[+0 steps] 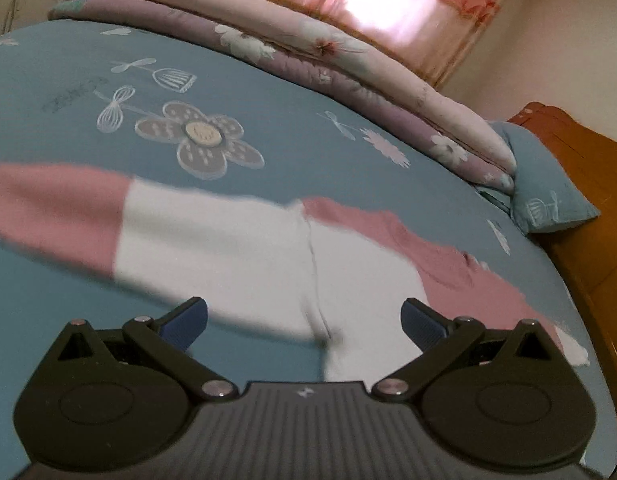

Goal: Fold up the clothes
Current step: 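Move the open left gripper back over the white sweater body, then reach the open left gripper to the pink ribbed sleeve cuff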

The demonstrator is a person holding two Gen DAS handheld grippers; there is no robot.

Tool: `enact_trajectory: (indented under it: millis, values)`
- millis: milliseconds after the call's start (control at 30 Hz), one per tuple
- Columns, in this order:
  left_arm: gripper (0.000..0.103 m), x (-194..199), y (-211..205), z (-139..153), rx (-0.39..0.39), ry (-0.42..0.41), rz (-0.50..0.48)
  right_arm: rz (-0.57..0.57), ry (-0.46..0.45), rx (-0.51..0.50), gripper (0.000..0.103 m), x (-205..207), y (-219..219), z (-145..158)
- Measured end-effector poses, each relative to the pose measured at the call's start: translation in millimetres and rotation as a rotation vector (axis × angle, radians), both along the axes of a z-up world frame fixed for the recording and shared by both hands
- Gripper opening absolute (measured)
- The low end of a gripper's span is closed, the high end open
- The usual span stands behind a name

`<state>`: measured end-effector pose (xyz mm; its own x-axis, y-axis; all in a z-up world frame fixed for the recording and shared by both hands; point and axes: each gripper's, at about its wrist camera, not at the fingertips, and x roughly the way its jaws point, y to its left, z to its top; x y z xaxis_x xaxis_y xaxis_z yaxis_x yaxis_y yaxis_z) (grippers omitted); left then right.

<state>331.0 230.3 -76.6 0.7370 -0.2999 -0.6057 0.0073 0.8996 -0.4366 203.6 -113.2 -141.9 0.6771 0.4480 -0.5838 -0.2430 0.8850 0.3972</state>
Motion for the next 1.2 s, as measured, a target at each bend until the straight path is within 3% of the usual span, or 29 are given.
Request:
enact_trajectory:
  millis: [167, 267, 367, 433, 533, 667, 767, 867, 933, 1033, 1100, 1200]
  values:
    - [0.102, 77, 39, -11, -0.199, 0.093, 0.053, 0.022, 0.010, 0.052, 0.103, 3, -11, 0]
    - [0.102, 103, 48, -31, -0.225, 0.165, 0.054, 0.035, 0.002, 0.032, 0.103, 4, -9, -1]
    - [0.102, 107, 56, -49, -0.228, 0.150, 0.082, 0.049, -0.011, -0.018, 0.103, 4, -4, -1]
    - [0.102, 108, 67, -52, -0.238, 0.115, 0.099, 0.055, -0.015, -0.042, 0.103, 4, -2, -1]
    - [0.102, 112, 88, -54, -0.282, 0.127, 0.134, 0.053, -0.010, -0.038, 0.103, 4, -4, 0]
    - [0.102, 100, 117, -51, -0.184, 0.124, 0.248, 0.034, 0.005, -0.005, 0.103, 4, -11, 0]
    - [0.102, 92, 138, -50, -0.201, 0.135, 0.320, 0.028, 0.007, -0.016, 0.103, 4, -10, 0]
    - [0.101, 84, 143, -36, -0.125, 0.155, 0.424, 0.018, 0.011, -0.053, 0.103, 4, -5, 2]
    - [0.101, 81, 142, -31, -0.150, 0.169, 0.391, 0.006, 0.016, -0.063, 0.103, 4, -4, 4]
    - [0.101, 79, 126, -24, -0.185, 0.161, 0.249, -0.012, 0.029, -0.056, 0.103, 6, -4, 5]
    - [0.102, 82, 112, -23, -0.166, 0.171, 0.128, -0.022, 0.041, -0.057, 0.103, 9, -3, 5]
    - [0.102, 83, 110, -32, -0.123, 0.225, 0.107, -0.029, 0.047, -0.070, 0.103, 10, 0, 6]
